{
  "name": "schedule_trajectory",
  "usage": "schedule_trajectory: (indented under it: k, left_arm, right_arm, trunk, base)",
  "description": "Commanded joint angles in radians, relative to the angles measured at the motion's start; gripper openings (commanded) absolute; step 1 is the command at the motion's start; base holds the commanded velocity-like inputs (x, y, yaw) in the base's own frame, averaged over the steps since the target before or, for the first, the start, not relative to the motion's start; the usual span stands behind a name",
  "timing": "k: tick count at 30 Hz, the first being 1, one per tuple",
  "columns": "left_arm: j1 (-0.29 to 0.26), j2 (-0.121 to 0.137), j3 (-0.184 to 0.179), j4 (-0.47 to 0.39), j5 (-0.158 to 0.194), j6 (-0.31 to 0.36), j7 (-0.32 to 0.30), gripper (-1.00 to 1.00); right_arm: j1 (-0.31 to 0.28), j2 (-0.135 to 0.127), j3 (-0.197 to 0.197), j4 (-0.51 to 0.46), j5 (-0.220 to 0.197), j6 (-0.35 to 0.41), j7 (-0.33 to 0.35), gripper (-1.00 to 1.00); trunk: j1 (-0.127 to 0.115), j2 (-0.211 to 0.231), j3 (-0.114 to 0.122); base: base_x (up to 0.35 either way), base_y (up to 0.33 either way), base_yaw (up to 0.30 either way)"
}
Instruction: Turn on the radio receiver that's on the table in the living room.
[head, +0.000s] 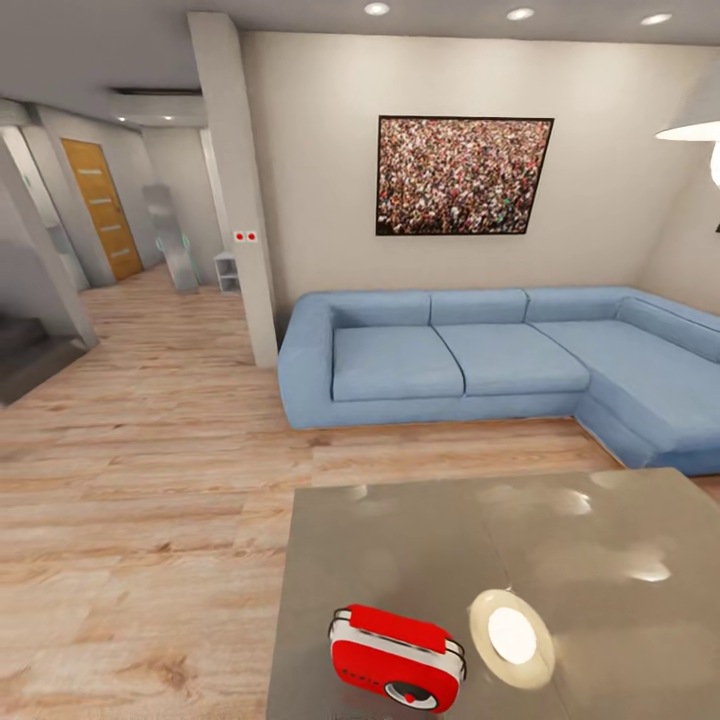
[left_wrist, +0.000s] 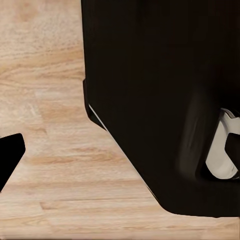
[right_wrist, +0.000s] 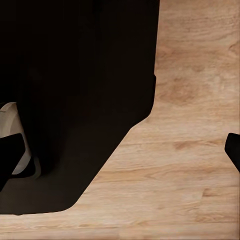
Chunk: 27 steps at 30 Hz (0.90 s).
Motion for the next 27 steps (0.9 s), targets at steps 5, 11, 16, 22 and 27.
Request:
schedule_trajectory:
  k: [5,11,16,22,27]
  left_arm:
    - [0.0,0.0,0.0,0.0,0.0,0.0,0.0,1.0]
    - [0.0,0.003,-0.008,0.0,-0.004,-0.001,0.0,1.0]
    - [0.0,0.016,-0.014,-0.002,-0.008,-0.002,0.0,1.0]
    - [0.0,0.013,-0.015,-0.002,-0.009,-0.001,0.0,1.0]
    - [0.0,0.014,-0.015,-0.002,-0.01,-0.001,0.0,1.0]
  right_arm:
    - [0.0,0.0,0.0,0.0,0.0,0.0,0.0,1.0]
    - [0.0,0.0,0.0,0.0,0.0,-0.001,0.0,1.0]
    - [0.0,-0.002,-0.004,0.0,-0.002,-0.002,0.0,1.0]
    - [0.0,-0.002,-0.007,0.0,-0.005,-0.011,0.0,1.0]
    - [0.0,-0.003,-0.009,0.0,-0.012,-0.02,0.0,1.0]
  trunk:
    - [0.0,0.0,-0.008]
    - [0.0,0.0,-0.017]
    - [0.0,0.0,-0.022]
    - [0.0,0.0,-0.024]
    - [0.0,0.0,-0.03]
  base:
    - [0.0,0.0,0.119]
    - [0.0,0.0,0.119]
    - [0.0,0.0,0.066]
    - [0.0,0.0,-0.025]
    - [0.0,0.0,-0.165]
